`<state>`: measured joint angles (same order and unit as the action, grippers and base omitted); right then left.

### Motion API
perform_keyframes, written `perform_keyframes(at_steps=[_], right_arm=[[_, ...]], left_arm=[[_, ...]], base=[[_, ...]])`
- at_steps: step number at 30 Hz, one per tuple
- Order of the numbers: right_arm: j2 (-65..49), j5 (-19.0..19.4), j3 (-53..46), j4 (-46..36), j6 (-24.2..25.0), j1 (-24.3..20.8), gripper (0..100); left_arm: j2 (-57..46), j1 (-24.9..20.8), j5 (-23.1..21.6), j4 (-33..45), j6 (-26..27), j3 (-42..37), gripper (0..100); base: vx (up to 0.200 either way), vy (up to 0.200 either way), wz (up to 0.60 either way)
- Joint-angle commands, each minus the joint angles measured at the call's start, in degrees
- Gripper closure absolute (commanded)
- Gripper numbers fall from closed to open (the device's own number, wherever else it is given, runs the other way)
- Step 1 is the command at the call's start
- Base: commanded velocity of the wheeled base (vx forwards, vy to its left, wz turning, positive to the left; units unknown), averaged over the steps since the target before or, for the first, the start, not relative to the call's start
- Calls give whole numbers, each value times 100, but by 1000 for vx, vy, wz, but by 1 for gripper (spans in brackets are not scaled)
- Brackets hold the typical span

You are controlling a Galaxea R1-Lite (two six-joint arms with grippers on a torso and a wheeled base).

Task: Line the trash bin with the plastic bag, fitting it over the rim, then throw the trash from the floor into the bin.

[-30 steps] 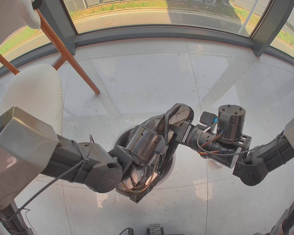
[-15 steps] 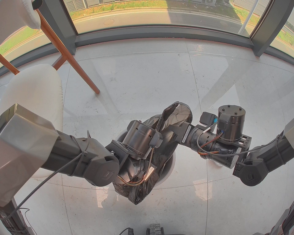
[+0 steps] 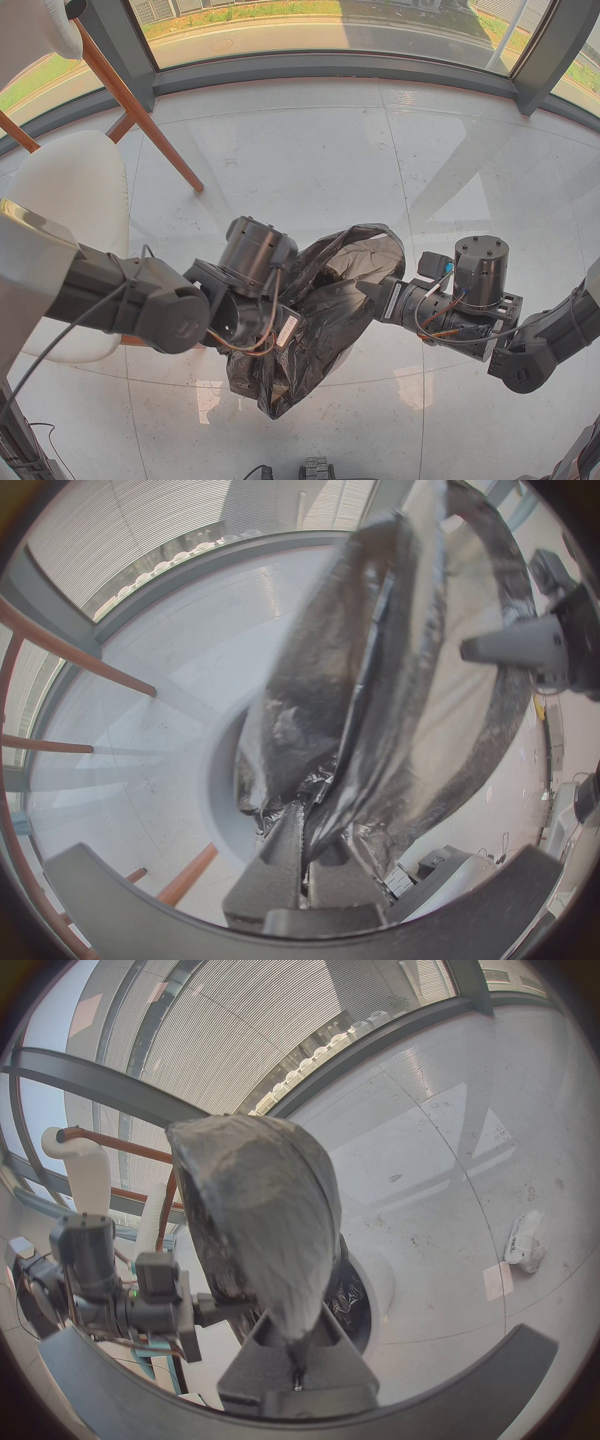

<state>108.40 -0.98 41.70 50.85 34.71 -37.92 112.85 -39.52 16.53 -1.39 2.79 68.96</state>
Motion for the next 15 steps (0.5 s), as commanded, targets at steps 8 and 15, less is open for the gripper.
perform_keyframes(at_steps=[8,15], right_arm=[[-3,54,-382,-40,-289,356,100],[287,185,-514,31,-1071,567,100]], left_arm=[[-501,1034,-423,596,-7,381,100],[-448,1228,-669,640,-15,768,100]], base=[[0,0,0],[0,0,0]])
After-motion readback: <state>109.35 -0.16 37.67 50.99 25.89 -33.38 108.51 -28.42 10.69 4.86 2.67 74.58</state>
